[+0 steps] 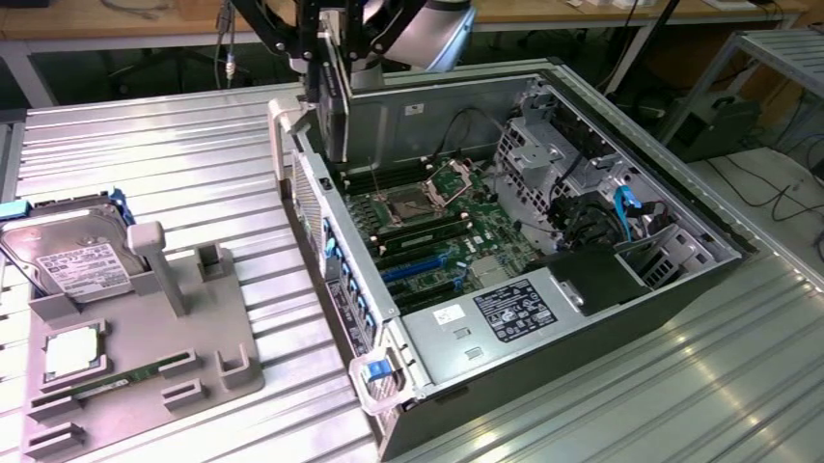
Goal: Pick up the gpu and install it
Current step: 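Pick up the gpu and move the gpu toward the slot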
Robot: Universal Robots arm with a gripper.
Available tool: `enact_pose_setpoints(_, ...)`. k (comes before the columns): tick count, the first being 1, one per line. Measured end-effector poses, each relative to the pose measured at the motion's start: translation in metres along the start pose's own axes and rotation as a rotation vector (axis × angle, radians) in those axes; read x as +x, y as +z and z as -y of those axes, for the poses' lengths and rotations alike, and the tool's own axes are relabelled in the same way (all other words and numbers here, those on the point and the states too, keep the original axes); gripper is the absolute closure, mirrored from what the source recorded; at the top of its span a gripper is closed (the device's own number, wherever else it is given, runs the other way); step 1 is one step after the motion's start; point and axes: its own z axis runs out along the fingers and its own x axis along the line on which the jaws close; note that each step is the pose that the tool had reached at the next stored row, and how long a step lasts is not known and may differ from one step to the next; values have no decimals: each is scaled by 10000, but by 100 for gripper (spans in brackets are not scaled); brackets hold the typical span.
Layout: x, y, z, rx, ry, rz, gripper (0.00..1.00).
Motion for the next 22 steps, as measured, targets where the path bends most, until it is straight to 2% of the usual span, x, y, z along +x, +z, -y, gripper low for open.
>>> enact_pose_setpoints(4, -58, 6, -9, -7, -431, -38, 72)
enact_pose_setpoints(6, -98, 6, -14, -6, -434, -40, 72)
enact_pose_setpoints(14, -100, 7, -15, -7, -431, -39, 72)
enact_pose_setpoints(18, -206, 12, -31, -7, -431, -38, 72)
enact_pose_setpoints(22, -215, 13, -33, -2, -441, -37, 72)
